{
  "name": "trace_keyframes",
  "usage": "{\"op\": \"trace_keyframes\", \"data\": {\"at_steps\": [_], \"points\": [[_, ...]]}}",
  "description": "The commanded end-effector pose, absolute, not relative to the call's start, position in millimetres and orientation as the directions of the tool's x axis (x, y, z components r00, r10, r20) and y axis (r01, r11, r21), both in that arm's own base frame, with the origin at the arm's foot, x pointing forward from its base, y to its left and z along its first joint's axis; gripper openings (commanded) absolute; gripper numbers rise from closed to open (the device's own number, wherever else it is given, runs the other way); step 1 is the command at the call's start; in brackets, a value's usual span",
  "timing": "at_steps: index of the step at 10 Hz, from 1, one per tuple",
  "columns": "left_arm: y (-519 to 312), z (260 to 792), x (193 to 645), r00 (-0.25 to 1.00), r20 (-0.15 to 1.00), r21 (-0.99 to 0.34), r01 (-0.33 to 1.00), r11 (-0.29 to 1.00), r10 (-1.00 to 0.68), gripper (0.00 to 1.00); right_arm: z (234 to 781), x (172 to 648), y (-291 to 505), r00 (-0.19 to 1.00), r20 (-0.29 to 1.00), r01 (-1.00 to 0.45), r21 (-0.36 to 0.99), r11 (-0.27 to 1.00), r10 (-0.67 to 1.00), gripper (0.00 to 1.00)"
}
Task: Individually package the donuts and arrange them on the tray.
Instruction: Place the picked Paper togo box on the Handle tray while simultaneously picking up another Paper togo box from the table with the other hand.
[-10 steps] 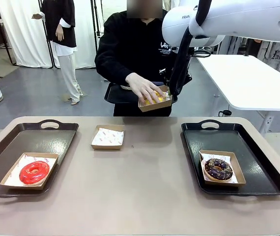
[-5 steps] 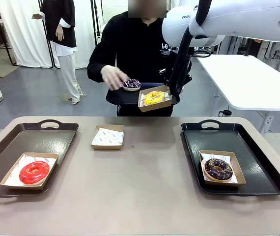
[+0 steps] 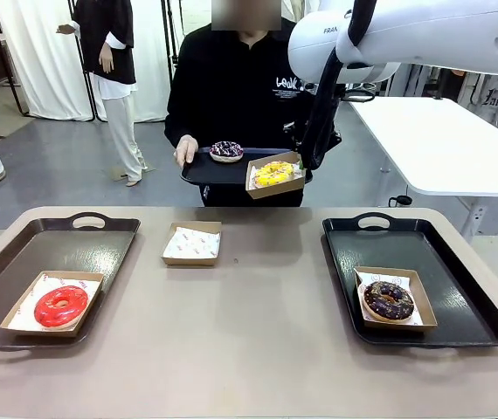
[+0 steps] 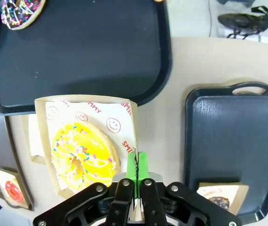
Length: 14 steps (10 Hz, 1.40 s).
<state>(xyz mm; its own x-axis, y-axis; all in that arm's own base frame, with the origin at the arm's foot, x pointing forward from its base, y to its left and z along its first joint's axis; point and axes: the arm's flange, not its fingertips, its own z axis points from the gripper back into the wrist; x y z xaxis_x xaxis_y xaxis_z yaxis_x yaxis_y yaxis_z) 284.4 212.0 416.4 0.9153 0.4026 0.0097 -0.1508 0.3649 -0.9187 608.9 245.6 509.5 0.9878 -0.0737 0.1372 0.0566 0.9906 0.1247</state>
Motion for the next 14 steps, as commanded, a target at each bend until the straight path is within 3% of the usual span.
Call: {"op": "trace_keyframes", "data": {"at_steps": [1, 4, 7, 12, 14], "points": [[177, 456, 298, 0.912, 0.091, -0.867, -0.126, 0.483, 0.401, 1.0, 504, 588, 203, 0.985, 0.163, 0.039, 0.084, 0.996, -0.052, 0.01], [103, 520, 339, 0.938, 0.163, -0.754, -0.082, 0.652, 0.306, 1.0, 481, 567, 115, 0.984, 0.137, 0.103, 0.098, 0.99, -0.116, 0.01], [12, 543, 376, 0.964, 0.182, -0.584, -0.053, 0.81, 0.194, 1.0, 452, 552, 53, 0.986, 0.145, 0.069, 0.065, 0.996, -0.077, 0.01], [-87, 516, 444, 0.972, 0.206, -0.323, -0.045, 0.945, 0.117, 1.0, 424, 549, 19, 0.983, 0.158, 0.076, 0.123, 0.99, -0.095, 0.01], [-108, 495, 463, 0.963, 0.239, -0.254, -0.059, 0.965, 0.121, 1.0, 430, 552, 24, 0.985, 0.139, 0.097, 0.069, 0.993, -0.106, 0.01]]}}
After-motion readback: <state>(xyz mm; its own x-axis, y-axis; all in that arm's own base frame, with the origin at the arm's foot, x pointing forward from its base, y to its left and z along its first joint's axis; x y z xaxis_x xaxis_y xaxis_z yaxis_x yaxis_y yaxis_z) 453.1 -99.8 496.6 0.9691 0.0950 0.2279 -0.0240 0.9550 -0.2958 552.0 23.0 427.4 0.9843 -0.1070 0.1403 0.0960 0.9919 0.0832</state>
